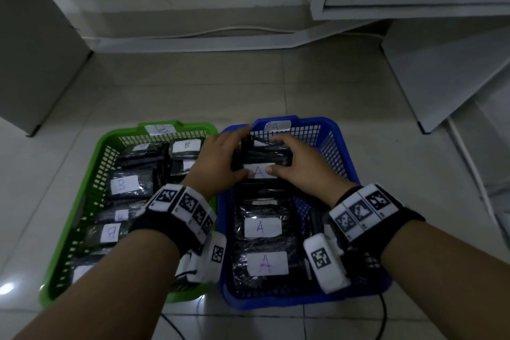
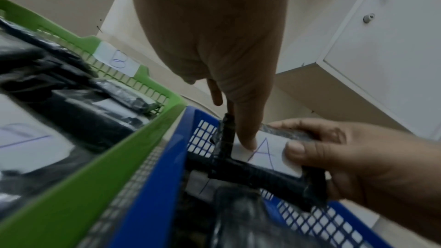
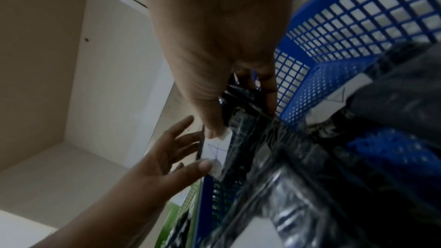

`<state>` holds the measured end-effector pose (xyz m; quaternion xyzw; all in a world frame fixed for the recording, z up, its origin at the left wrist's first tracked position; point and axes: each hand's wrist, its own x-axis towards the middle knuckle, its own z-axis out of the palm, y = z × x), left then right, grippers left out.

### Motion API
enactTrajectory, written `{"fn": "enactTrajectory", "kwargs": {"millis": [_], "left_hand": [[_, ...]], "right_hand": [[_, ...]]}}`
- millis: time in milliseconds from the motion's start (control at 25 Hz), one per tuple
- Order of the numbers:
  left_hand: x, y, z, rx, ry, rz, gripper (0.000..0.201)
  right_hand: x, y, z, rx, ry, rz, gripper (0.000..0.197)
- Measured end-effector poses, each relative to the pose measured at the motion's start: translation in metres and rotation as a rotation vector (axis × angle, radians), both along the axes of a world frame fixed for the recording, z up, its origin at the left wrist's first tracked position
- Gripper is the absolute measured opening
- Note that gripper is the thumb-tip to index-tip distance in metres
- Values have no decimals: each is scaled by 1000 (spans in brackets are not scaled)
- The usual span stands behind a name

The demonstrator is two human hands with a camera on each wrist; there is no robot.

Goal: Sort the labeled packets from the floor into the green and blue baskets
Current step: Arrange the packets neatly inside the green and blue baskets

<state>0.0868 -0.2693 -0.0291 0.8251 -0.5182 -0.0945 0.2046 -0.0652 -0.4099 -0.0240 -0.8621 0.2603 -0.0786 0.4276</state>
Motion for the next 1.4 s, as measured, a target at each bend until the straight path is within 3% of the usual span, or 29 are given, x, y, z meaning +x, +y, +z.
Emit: {"fn": "enactTrajectory", "kwargs": {"millis": [80, 200, 280, 360, 600, 720, 880, 1000, 1160, 1280, 1400], "left_hand": [[3, -6, 0, -26, -70, -1, 87], [5, -9, -8, 88, -123, -39, 60], [2, -8, -12, 182, -78, -51, 47], [-1, -8, -12, 188, -21, -35, 40], [2, -14, -14, -43, 1, 67, 52], [6, -17, -19, 181, -106, -110, 47], [3, -32, -21, 424, -164, -239, 84], [0, -39, -19, 534, -268, -239, 87], [-5, -44, -15, 571, -413, -124, 74], [-7, -48, -11, 515, -356, -119, 74], [-13, -45, -9, 590, -322, -221, 72]], "right_hand": [[-1, -7, -4, -24, -26, 27, 60], [-4, -10, -21, -240, 107, 155, 59], [-5, -7, -29, -338, 251, 214, 61], [-4, -8, -31, -347, 286, 214, 63], [-9, -33, -9, -124, 134, 25, 43], [-19, -47, 2, -165, 173, -113, 51], [-23, -48, 1, -246, 288, -197, 40], [-25, -45, -3, -157, 326, -204, 38], [-29, -49, 5, -167, 334, -226, 36], [-28, -50, 9, -161, 320, -211, 35], [-24, -47, 3, 91, 274, -181, 39]]}}
